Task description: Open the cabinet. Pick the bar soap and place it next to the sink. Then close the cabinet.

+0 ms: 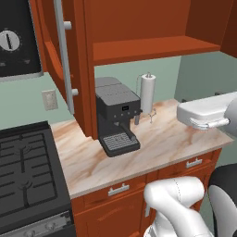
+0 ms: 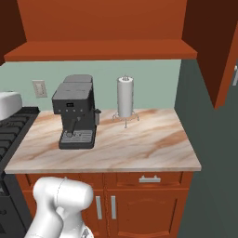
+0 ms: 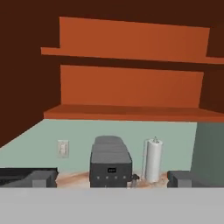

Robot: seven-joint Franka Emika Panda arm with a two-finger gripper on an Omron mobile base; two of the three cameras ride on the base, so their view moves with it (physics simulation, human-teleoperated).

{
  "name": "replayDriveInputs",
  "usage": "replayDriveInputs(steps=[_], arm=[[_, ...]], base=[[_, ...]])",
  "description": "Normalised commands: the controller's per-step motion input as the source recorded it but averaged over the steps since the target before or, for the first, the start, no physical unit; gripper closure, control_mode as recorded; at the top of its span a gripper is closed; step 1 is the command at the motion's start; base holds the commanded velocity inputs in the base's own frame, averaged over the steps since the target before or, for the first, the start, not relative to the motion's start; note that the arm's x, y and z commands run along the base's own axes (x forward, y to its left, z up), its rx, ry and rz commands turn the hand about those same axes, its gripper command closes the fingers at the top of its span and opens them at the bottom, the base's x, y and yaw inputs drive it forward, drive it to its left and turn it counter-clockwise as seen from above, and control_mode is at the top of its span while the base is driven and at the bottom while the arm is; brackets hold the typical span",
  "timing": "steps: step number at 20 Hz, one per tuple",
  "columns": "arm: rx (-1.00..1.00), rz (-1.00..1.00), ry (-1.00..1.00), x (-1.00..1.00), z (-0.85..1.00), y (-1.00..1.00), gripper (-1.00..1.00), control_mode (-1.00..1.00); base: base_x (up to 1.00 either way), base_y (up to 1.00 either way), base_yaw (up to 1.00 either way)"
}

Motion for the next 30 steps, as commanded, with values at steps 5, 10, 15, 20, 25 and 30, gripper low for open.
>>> replayDriveInputs(steps=[5, 10, 15, 20, 25, 30], arm=[[0.00, 0.00, -0.37, -0.01, 0.11, 0.00, -1.00, -1.00], [0.01, 0.00, -0.03, -0.39, 0.10, 0.09, -1.00, -1.00], [0.00, 0.00, 0.14, -0.70, 0.10, 0.10, -1.00, -1.00], [0.00, 0.00, 0.18, -0.31, 0.00, 0.10, -1.00, -1.00], [0.00, 0.00, 0.14, -0.06, -0.03, 0.18, -1.00, -1.00], [0.00, 0.00, -0.05, -0.02, -0.35, 0.21, -1.00, -1.00]], base=[[0.00, 0.00, 0.00], [0.00, 0.00, 0.00], [0.00, 0.00, 0.00], [0.00, 0.00, 0.00], [0.00, 0.00, 0.00], [0.00, 0.00, 0.00]])
